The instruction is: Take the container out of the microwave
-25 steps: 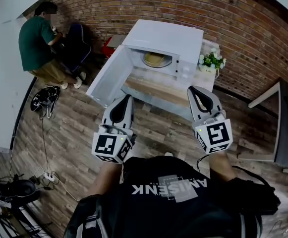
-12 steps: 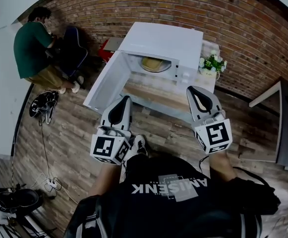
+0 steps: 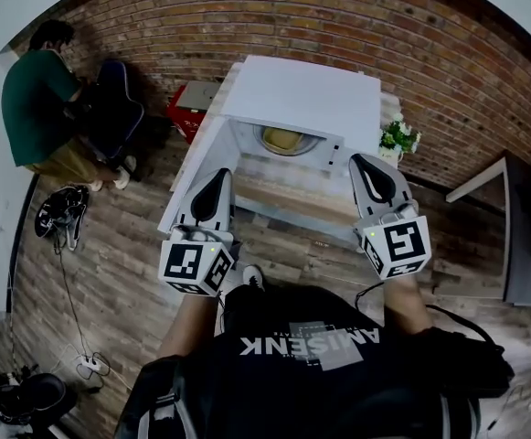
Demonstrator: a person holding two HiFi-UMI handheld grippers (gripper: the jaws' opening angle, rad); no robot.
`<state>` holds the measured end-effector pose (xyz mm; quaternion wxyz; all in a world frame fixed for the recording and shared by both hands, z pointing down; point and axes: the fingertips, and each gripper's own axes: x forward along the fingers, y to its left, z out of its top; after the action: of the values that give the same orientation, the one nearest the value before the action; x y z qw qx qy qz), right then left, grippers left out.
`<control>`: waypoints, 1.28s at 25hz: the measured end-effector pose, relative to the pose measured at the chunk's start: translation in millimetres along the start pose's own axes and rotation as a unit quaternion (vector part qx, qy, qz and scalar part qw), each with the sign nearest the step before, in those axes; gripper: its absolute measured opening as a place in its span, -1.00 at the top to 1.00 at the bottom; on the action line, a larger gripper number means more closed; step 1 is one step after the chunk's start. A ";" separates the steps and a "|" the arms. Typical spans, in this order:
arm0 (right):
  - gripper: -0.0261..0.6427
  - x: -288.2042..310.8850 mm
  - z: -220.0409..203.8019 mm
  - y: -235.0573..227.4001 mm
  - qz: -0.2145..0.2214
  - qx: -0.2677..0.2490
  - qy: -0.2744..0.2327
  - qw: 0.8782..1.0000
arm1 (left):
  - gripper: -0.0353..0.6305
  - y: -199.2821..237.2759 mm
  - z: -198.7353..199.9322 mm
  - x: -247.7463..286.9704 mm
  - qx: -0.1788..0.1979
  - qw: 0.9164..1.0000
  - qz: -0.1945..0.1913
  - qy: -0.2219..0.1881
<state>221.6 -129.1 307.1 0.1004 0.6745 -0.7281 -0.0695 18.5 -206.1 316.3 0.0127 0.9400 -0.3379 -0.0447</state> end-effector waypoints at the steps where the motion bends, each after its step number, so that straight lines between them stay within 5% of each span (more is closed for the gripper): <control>1: 0.80 8.3 0.1 -1.6 -0.007 0.004 0.002 1.000 | 0.86 11.4 -0.1 4.3 -0.003 1.000 0.002 0.000; 23: 0.79 145.4 -25.5 44.1 -0.083 -0.008 0.057 0.995 | 0.86 159.0 -46.0 69.4 -0.073 0.995 -0.047 0.040; 32: 0.79 177.3 -78.2 70.4 -0.018 -0.027 0.112 0.993 | 0.86 159.2 -56.6 78.2 -0.073 0.994 -0.060 0.055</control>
<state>159.9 -297.4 408.9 0.1980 0.6884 -0.6976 -0.0153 -17.2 -379.1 375.3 0.0968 0.9561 -0.2758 -0.0184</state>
